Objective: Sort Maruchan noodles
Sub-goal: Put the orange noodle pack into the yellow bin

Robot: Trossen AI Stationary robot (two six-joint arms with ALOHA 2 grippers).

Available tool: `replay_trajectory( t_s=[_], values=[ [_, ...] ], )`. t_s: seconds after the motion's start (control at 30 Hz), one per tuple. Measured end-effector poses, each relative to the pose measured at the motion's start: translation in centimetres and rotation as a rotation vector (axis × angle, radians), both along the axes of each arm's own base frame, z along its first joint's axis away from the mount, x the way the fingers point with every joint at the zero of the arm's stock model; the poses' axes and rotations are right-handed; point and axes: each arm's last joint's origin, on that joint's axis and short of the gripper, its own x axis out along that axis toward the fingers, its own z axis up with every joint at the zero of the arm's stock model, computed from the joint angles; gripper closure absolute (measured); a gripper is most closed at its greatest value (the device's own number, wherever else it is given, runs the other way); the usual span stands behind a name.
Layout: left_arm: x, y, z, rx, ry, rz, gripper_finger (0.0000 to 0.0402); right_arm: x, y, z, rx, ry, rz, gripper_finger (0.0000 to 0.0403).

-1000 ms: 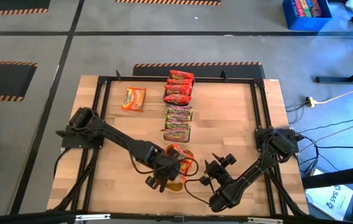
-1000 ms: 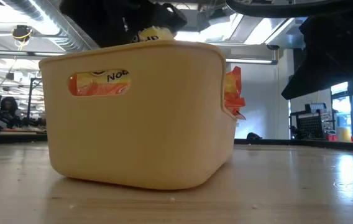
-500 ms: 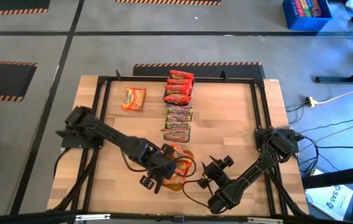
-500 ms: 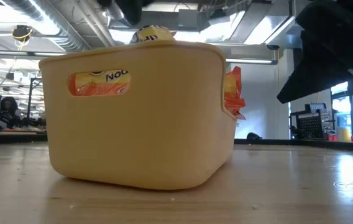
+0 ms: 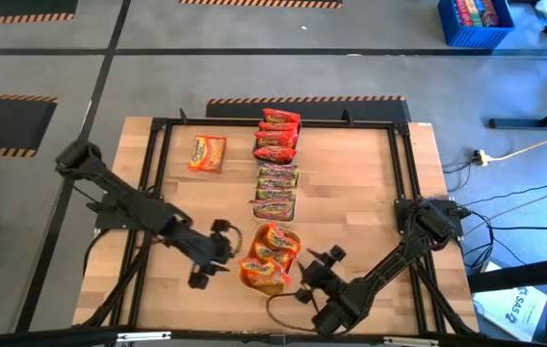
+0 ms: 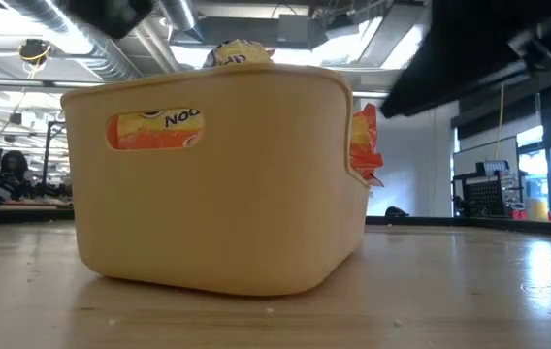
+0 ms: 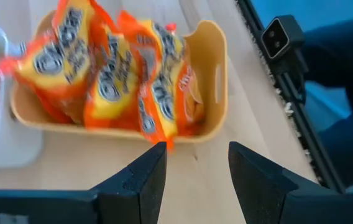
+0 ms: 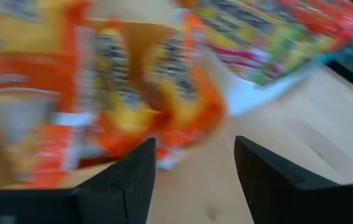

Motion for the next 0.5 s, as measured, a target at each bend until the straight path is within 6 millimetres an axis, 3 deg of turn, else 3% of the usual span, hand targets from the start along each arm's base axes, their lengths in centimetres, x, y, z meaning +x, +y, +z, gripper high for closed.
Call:
replay_trajectory(
  t_s=[0.13,0.27,0.4,0.5],
  values=[
    [-2.2,0.1,-2.6,-0.074,-0.042,0.049,0.0235,2.9,0.1,0.7,0.067,0.064,0.132,0.0205],
    [-3.3,-0.2,-5.3,-0.147,-0.093,0.053,0.0235,5.5,-0.4,2.7,0.127,0.108,0.255,0.0205],
    [-4.2,-0.3,-7.7,-0.202,-0.126,0.042,0.0235,5.9,-1.2,6.4,0.147,0.138,0.313,0.0205],
    [-4.8,-0.2,-8.8,-0.239,-0.172,0.034,0.0235,5.8,-2.0,8.3,0.279,0.160,0.360,0.0205]
  ],
)
